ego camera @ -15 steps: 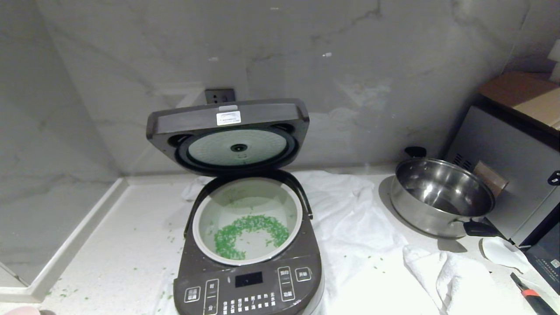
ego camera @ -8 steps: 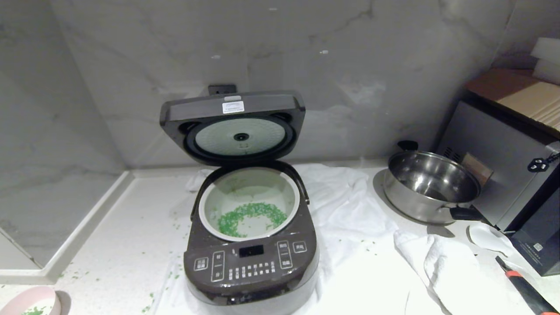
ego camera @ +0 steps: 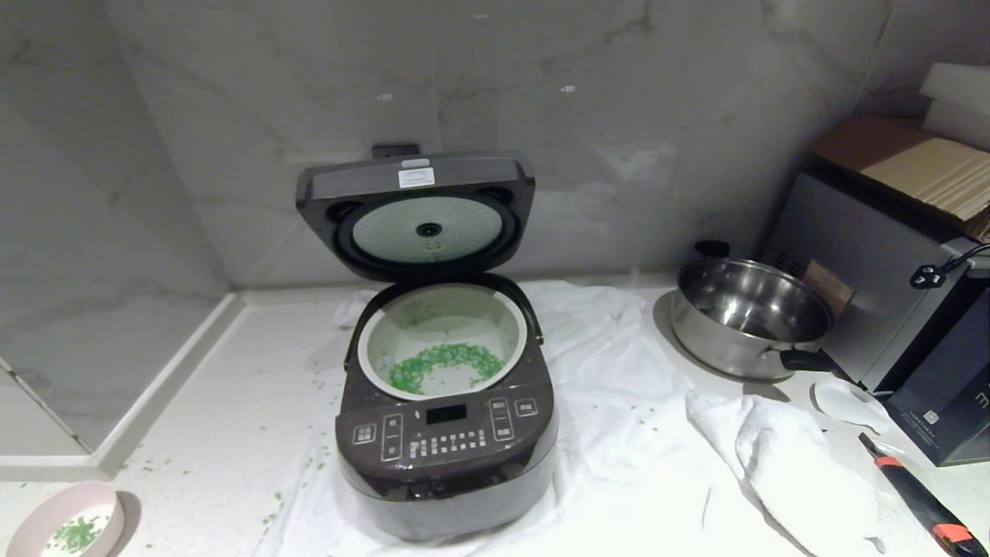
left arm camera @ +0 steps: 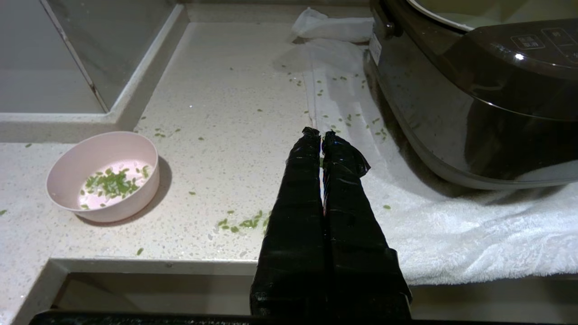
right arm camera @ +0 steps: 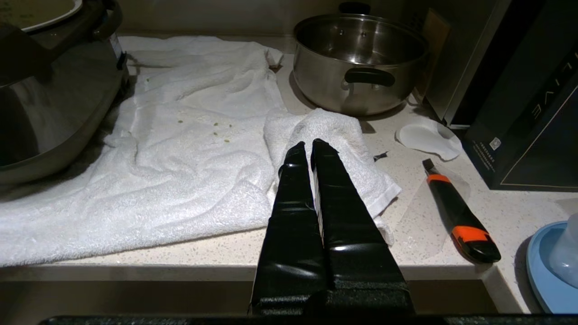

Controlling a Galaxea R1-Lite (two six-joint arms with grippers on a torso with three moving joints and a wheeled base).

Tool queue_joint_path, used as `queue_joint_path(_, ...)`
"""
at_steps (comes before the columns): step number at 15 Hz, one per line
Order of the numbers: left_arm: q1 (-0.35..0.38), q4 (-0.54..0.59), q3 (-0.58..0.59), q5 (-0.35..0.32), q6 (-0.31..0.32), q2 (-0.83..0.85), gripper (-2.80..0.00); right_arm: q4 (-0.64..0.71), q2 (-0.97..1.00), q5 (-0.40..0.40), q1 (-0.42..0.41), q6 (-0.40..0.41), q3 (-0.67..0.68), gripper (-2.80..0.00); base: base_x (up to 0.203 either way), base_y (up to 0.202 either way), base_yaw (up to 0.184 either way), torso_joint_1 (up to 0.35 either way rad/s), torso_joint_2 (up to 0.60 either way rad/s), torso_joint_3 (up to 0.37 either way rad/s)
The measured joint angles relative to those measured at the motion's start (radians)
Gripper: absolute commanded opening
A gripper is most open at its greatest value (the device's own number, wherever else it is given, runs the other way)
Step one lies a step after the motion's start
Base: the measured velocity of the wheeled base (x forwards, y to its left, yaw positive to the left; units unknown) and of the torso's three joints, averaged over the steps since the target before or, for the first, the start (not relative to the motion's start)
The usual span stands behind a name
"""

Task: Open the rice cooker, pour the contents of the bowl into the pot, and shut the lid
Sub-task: Turn on the tap

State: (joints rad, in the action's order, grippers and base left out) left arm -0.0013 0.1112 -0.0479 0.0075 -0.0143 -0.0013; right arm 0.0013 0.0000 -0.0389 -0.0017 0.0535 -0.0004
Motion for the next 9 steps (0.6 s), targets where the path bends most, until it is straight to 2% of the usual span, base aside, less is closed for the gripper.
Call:
queue_joint_path(3,0.000,0.000,0.000,0.000,0.000,0.000,-2.80,0.000,0.000,-0.001,0.000,0.002,0.000,-2.80,0.000,-0.001,0.020,-0.001,0.00,0.001)
queue_joint_path(9,0.000,0.000,0.000,0.000,-0.001,0.000,-2.80,0.000,0.000,0.000,0.000,0.003,0.000,-2.80,0.000,-0.010,0.164,0.004,0.00,0.002)
